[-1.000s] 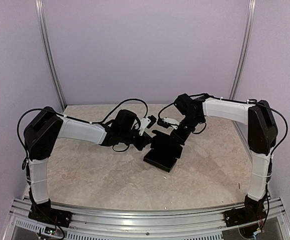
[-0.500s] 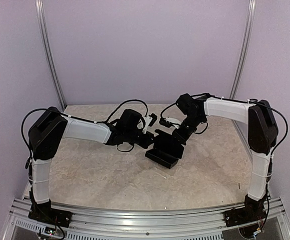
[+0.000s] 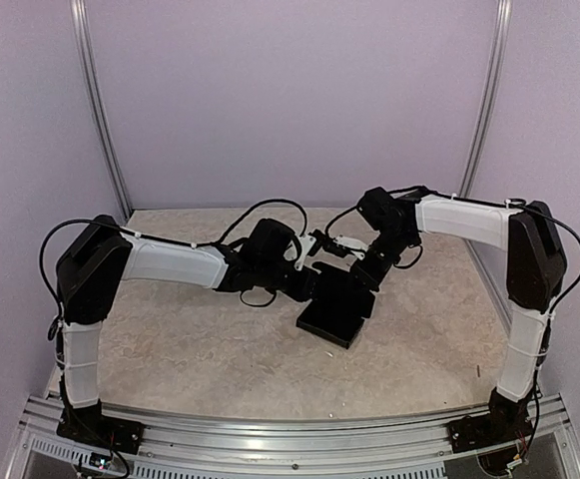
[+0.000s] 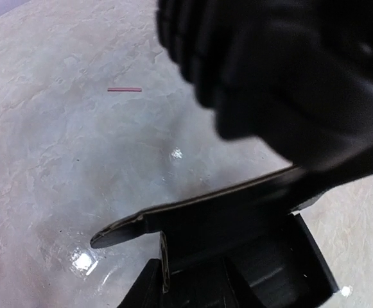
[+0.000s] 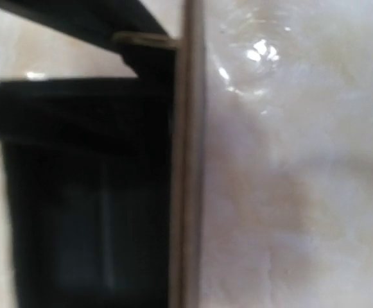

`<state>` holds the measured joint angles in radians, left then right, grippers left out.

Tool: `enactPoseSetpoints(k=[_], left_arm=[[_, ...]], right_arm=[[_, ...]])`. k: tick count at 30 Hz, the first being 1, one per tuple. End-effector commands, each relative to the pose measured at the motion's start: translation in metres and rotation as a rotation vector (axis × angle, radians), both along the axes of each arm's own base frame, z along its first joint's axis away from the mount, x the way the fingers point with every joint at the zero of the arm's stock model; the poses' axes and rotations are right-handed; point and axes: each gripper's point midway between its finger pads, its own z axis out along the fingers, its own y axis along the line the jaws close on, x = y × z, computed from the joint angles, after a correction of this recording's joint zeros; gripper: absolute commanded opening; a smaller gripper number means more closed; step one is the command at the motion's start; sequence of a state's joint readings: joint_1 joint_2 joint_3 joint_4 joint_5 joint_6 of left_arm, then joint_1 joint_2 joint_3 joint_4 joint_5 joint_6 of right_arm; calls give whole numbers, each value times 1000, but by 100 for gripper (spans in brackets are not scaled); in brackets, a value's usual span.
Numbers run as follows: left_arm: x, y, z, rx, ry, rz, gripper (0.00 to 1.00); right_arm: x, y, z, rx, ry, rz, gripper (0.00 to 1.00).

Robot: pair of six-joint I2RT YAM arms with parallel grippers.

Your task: Fold the paper box

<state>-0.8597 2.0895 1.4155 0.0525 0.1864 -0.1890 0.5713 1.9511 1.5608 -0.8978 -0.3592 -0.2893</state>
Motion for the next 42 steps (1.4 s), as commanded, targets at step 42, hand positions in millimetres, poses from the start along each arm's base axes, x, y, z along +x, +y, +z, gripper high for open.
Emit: enactPoseSetpoints(k=[42], left_arm=[[-109,89,145,-148,-120,-593,47]], right_arm=[[-72,66,104,365,-185,662,0]])
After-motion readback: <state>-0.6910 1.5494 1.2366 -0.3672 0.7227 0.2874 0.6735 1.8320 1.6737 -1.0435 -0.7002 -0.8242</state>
